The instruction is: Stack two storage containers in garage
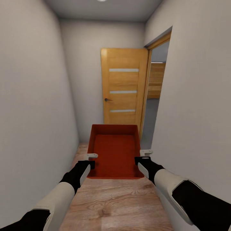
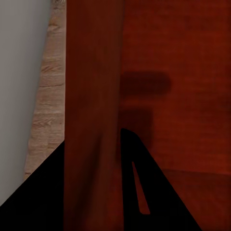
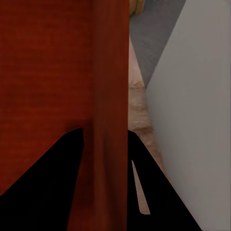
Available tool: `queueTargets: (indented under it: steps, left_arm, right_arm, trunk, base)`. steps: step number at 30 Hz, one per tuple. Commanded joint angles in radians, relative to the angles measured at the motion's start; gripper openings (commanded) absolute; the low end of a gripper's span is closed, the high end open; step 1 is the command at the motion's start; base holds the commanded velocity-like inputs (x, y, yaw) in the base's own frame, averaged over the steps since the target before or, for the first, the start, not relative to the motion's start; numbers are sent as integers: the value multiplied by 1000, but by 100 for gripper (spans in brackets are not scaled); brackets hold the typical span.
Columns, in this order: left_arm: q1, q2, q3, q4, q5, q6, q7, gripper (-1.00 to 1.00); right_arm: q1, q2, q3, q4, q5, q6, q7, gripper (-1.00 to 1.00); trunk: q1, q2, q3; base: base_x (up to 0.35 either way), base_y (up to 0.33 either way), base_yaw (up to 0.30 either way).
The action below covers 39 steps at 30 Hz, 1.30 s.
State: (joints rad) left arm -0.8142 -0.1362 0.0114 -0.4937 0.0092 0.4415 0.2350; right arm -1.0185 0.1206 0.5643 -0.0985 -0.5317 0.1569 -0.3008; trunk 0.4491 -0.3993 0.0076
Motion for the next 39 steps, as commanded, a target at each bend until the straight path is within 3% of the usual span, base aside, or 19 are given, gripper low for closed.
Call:
queueTargets:
  steps: [1,39]
  left_arm:
    - [0,0,1,1,31,2,4,-100]
    - [0,0,1,1,31,2,4,-100]
  right_arm:
    - [0,-1,74,-3,21,-82,-97,-100]
    - [1,-1,74,-3,22,-82,-97,-100]
  trunk:
    - [1,-1,0]
    - [1,-1,0]
  base:
    - [322,0,0]
    - [322,0,0]
